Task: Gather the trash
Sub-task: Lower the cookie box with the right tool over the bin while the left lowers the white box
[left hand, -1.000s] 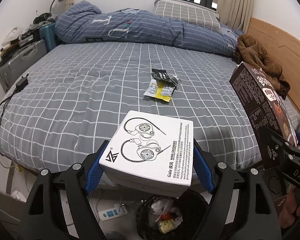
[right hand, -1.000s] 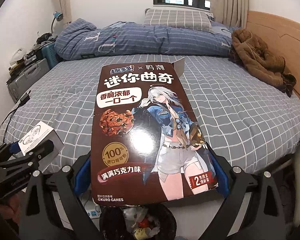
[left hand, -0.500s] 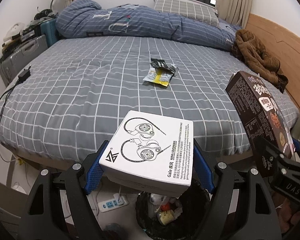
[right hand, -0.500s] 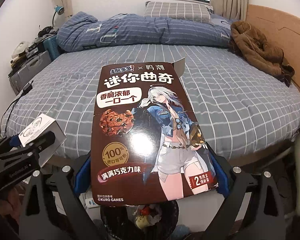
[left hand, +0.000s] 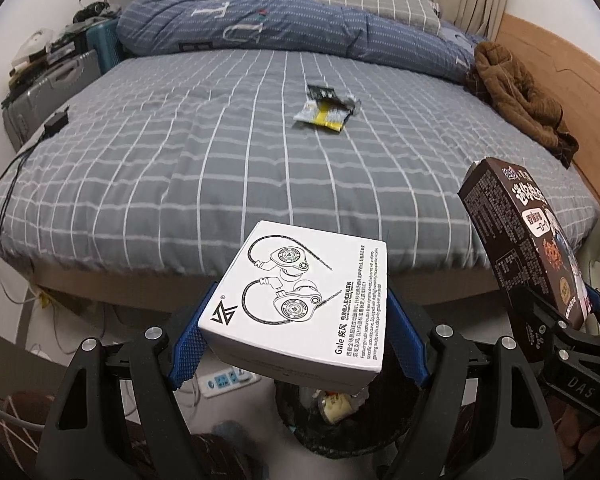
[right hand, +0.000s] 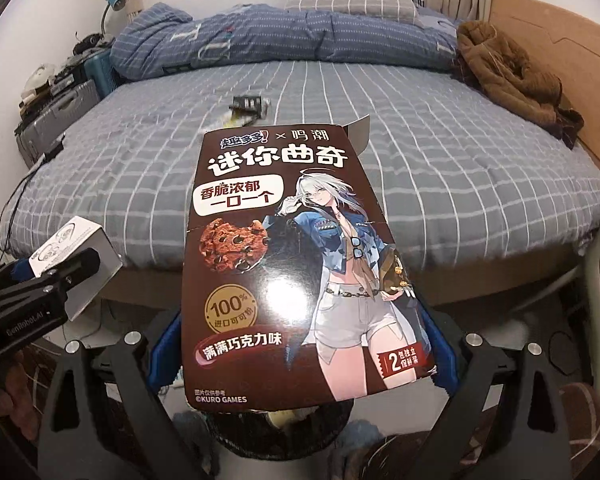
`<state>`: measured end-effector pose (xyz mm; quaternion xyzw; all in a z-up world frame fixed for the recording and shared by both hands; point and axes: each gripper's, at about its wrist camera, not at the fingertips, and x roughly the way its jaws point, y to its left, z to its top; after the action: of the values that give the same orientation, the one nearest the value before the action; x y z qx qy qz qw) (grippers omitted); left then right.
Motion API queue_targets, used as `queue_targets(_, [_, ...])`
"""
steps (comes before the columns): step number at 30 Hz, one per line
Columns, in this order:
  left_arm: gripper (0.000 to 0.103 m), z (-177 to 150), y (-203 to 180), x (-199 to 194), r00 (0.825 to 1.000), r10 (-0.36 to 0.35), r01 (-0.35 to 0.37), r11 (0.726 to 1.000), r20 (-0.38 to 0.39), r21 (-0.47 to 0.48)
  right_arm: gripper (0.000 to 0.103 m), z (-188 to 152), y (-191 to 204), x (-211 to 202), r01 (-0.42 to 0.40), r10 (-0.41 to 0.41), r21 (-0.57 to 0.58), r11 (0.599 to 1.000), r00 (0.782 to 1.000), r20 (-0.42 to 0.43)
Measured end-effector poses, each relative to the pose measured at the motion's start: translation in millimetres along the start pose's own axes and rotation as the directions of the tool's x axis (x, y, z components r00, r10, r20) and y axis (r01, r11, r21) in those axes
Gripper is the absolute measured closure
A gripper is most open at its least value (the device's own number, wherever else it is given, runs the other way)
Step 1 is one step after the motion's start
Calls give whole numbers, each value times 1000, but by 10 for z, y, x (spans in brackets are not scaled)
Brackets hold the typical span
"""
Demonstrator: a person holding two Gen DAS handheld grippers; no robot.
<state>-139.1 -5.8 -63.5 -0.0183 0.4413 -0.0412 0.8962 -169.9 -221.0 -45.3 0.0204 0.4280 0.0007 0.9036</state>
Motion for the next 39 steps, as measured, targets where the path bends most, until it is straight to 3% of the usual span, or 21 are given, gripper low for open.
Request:
queue_targets(16, [27, -504, 36, 201, 995, 13, -12, 1000, -102, 14, 12, -518, 32, 211, -9, 7, -9, 1000, 987, -163])
queue_targets(28, [27, -865, 134, 727, 976, 38, -33, 999, -216, 29, 11, -883, 98, 785, -14, 4, -28, 1000, 944, -329])
queue_targets(33, [27, -958, 236, 800, 969, 57, -52, 998, -239, 27, 11, -900, 154, 934, -34, 24, -21, 999, 933, -358])
queue_targets(39, [27, -995, 313, 820, 969, 65, -62, 998, -239, 18, 9, -866, 263, 1020, -28, 9, -55, 998, 945, -328])
